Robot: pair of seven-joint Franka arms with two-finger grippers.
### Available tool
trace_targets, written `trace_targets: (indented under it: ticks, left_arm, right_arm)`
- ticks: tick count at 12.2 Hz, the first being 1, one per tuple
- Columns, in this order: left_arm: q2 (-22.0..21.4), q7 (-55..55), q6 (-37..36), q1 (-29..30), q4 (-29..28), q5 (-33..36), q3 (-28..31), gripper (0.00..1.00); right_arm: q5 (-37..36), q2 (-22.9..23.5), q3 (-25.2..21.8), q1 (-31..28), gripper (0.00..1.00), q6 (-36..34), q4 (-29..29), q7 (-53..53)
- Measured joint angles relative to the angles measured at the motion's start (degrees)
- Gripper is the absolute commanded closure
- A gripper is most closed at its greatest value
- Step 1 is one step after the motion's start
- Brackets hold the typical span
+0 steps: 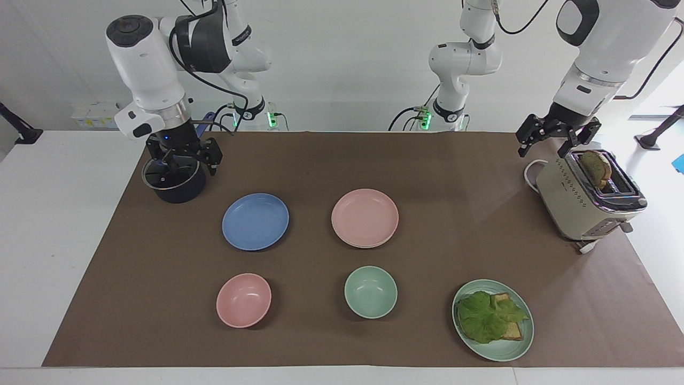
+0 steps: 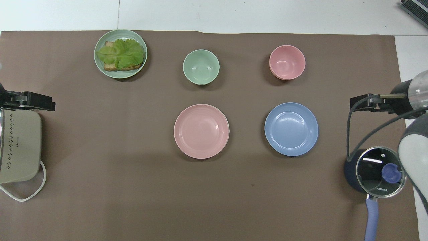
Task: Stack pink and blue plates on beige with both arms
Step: 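Reach the right gripper to the blue plate rim and grasp it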
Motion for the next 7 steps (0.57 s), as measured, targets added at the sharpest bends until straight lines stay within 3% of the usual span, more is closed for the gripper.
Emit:
trace_targets:
  ticks: [7]
  left_arm:
    - [0.0, 0.0, 0.0, 0.0, 0.0, 0.0, 0.0, 0.00]
  right_arm:
    - [0.0, 8.3, 0.0, -0.1, 0.00, 19.1, -10.6, 0.0]
